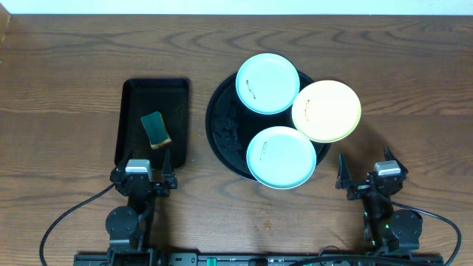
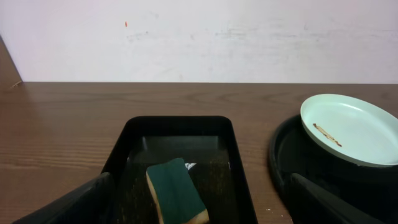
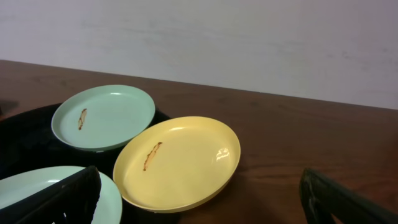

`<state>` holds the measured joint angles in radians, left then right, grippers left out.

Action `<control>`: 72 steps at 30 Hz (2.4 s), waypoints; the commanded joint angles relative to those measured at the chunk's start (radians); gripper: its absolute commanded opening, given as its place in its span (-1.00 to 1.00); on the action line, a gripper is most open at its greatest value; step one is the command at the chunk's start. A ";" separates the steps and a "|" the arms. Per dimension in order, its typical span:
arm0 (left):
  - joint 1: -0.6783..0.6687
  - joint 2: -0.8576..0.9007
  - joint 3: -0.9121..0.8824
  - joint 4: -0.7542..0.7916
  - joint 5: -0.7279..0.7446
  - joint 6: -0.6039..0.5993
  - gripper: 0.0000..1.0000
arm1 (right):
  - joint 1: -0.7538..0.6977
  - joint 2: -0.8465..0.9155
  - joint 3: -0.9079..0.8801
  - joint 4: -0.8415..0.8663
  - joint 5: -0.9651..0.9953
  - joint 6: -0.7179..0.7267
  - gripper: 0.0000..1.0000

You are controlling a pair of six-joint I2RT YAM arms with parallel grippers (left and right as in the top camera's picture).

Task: Clean dirty plates on tray and stack at the side

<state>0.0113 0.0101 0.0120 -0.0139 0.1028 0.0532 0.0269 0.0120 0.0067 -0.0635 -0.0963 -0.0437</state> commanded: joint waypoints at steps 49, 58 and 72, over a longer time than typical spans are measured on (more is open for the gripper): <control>0.003 -0.004 -0.008 -0.043 0.039 0.010 0.73 | -0.004 -0.005 -0.001 0.003 0.002 0.013 0.99; 0.003 -0.004 -0.008 -0.043 0.039 0.010 0.73 | -0.004 -0.005 0.003 0.128 -0.139 0.043 0.98; 0.003 -0.004 -0.008 -0.043 0.039 0.010 0.73 | -0.004 0.526 0.809 -0.466 -0.225 0.125 0.99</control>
<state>0.0113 0.0109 0.0166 -0.0200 0.1074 0.0532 0.0269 0.3687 0.6071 -0.4332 -0.2390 0.0647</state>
